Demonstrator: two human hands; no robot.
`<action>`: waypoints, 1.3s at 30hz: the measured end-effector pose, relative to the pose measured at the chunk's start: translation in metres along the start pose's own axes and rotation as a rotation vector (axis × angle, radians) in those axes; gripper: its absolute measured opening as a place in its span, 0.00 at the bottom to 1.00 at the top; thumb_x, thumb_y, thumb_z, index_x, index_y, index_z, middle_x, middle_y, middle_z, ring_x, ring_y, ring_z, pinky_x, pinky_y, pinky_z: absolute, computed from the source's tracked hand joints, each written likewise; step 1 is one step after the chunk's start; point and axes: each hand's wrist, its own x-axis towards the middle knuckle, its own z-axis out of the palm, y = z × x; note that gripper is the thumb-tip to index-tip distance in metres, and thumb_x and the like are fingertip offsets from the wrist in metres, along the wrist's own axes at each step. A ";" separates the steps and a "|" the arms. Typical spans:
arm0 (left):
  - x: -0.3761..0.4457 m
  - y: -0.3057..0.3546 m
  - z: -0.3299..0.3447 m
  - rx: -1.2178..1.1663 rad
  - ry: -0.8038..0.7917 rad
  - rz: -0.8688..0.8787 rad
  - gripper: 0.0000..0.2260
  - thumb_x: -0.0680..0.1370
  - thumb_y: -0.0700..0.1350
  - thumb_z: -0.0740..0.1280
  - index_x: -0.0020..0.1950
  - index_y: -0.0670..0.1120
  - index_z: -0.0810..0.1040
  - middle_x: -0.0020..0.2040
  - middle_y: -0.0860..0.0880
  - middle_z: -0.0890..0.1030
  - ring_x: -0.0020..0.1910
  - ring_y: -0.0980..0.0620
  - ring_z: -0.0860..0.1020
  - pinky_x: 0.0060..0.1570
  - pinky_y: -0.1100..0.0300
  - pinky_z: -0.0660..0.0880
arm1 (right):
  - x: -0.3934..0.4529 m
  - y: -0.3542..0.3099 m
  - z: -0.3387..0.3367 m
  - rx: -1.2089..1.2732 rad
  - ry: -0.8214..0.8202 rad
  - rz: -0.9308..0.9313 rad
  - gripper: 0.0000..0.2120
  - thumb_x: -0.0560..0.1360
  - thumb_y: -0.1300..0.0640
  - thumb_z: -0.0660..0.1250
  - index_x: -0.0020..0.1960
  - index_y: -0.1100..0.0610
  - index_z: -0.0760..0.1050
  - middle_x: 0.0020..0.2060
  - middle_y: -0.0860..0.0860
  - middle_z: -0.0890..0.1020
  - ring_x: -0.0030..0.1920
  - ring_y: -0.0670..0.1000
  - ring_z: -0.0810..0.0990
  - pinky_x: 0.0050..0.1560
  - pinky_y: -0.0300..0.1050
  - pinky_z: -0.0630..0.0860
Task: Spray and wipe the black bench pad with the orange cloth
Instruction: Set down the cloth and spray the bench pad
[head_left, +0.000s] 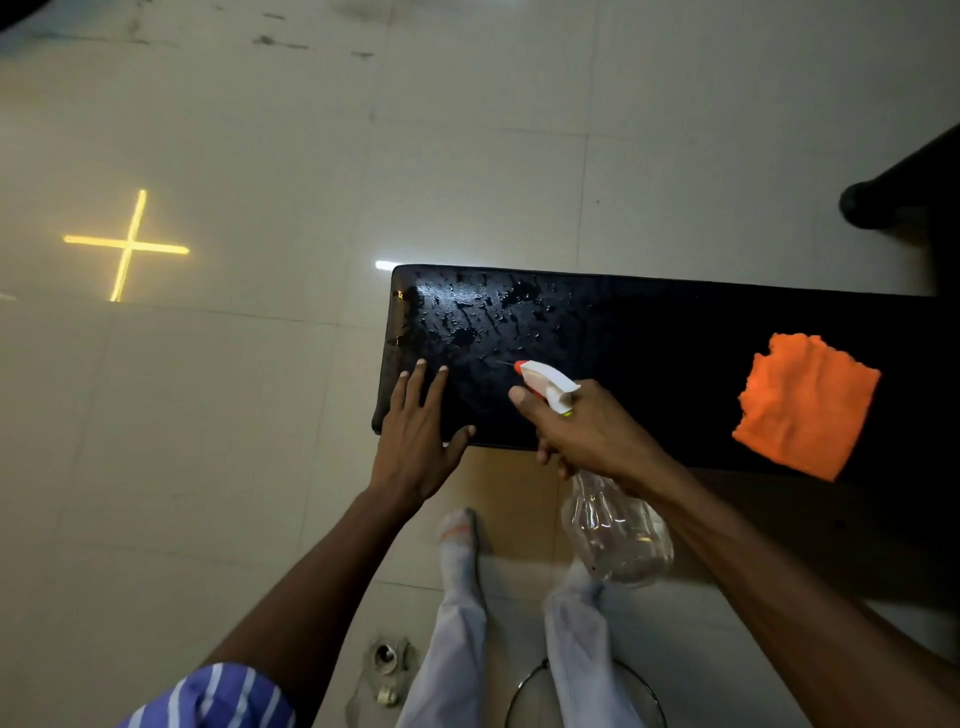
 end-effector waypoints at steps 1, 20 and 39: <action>0.000 0.001 0.000 -0.007 -0.003 -0.005 0.38 0.81 0.58 0.67 0.85 0.47 0.53 0.85 0.44 0.51 0.85 0.40 0.49 0.82 0.42 0.56 | -0.004 0.002 -0.001 0.015 -0.021 -0.016 0.24 0.82 0.40 0.66 0.76 0.43 0.72 0.33 0.53 0.86 0.38 0.60 0.88 0.31 0.45 0.80; 0.026 0.120 0.049 0.145 -0.165 0.309 0.39 0.82 0.59 0.65 0.85 0.49 0.48 0.86 0.46 0.47 0.85 0.42 0.45 0.81 0.44 0.56 | -0.068 0.110 -0.060 0.247 0.368 0.096 0.23 0.81 0.41 0.68 0.76 0.36 0.69 0.26 0.49 0.79 0.27 0.44 0.78 0.26 0.39 0.75; 0.044 0.258 0.101 0.070 -0.277 0.455 0.33 0.82 0.57 0.66 0.83 0.46 0.60 0.82 0.45 0.60 0.81 0.41 0.58 0.79 0.45 0.62 | -0.121 0.170 -0.209 0.390 0.930 -0.254 0.15 0.82 0.43 0.65 0.56 0.55 0.72 0.49 0.55 0.81 0.57 0.55 0.83 0.66 0.51 0.79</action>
